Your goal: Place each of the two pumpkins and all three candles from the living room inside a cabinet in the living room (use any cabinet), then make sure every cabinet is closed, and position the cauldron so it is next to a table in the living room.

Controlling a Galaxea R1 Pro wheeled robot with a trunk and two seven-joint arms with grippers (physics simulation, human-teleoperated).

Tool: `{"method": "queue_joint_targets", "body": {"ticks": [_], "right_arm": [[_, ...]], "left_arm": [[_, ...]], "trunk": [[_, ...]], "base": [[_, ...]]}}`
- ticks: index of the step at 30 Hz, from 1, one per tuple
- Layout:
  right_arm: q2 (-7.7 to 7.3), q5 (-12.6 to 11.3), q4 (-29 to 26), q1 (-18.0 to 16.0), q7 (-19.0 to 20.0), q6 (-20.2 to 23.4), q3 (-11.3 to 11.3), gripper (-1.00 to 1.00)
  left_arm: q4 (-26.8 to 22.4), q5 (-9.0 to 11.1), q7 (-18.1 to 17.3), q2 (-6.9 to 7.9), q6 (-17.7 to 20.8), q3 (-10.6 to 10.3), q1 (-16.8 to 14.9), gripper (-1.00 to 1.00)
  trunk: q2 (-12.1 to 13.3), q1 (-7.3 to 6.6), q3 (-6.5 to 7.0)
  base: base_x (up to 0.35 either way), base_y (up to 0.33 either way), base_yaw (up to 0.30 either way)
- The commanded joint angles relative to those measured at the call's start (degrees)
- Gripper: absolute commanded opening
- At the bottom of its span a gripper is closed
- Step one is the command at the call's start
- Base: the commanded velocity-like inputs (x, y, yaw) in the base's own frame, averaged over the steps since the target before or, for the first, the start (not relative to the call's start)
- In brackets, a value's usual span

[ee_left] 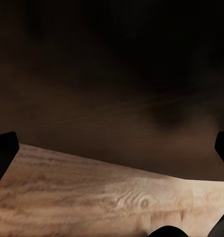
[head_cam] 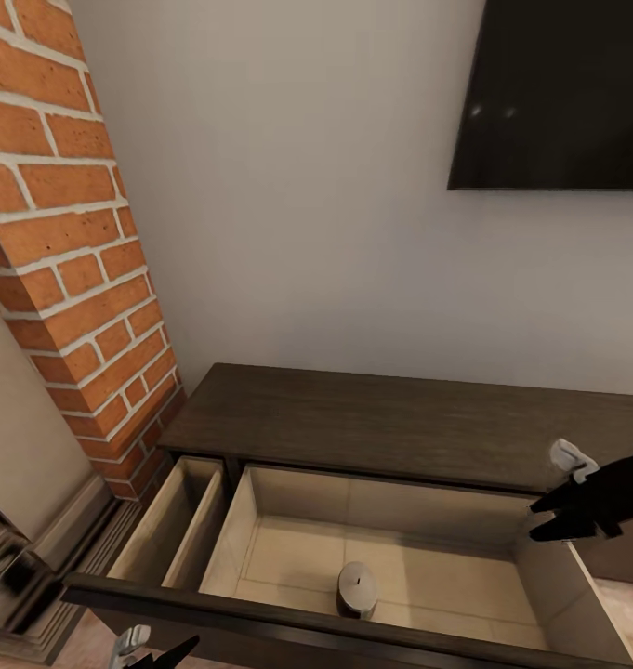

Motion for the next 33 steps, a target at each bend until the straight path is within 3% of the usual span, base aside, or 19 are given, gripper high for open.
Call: {"method": "queue_joint_targets", "body": {"ticks": [1, 9, 10, 17, 26, 33], "right_arm": [[-0.43, -0.2, 0.1, -0.2, 0.6, 0.3, -0.1, 1.0], [-5.1, -0.2, 0.9, -0.2, 5.7, -0.3, -1.7, 1.0], [-6.19, -0.2, 1.0, -0.2, 6.5, -0.6, -1.8, 1.0], [-11.02, -1.7, 1.3, -0.2, 7.9, -2.7, -1.8, 1.0], [-13.93, -3.6, 1.5, -0.2, 8.1, -3.6, -1.8, 1.0], [-14.45, -3.8, 2.4, -0.2, 8.1, -4.2, -1.8, 1.0]], "left_arm": [[0.0, 0.3, -0.2, -0.01, 0.6, 0.1, 0.0, 1.0], [0.0, 0.2, 0.0, 0.07, 0.7, 0.1, 0.0, 1.0], [0.0, 0.2, 0.0, 0.08, 0.7, 0.1, 0.0, 1.0], [0.0, 0.3, -0.1, 0.11, 0.7, 0.1, 0.0, 1.0], [0.0, 0.4, -0.2, 0.11, 0.7, 0.1, 0.0, 1.0], [0.0, 0.4, -0.3, 0.11, 0.7, 0.1, 0.0, 1.0]], "trunk": [[0.0, -0.01, -0.06], [0.0, -0.01, -0.06], [0.0, -0.01, -0.06], [0.0, -0.01, -0.06], [0.0, -0.01, -0.06], [0.0, -0.01, -0.06]], "base": [[0.0, 0.0, 0.0], [0.0, 0.0, 0.0], [-0.009, 0.0, 0.0], [-0.192, 0.0, 0.0], [-0.334, 0.0, 0.0], [-0.349, 0.0, 0.0]]}}
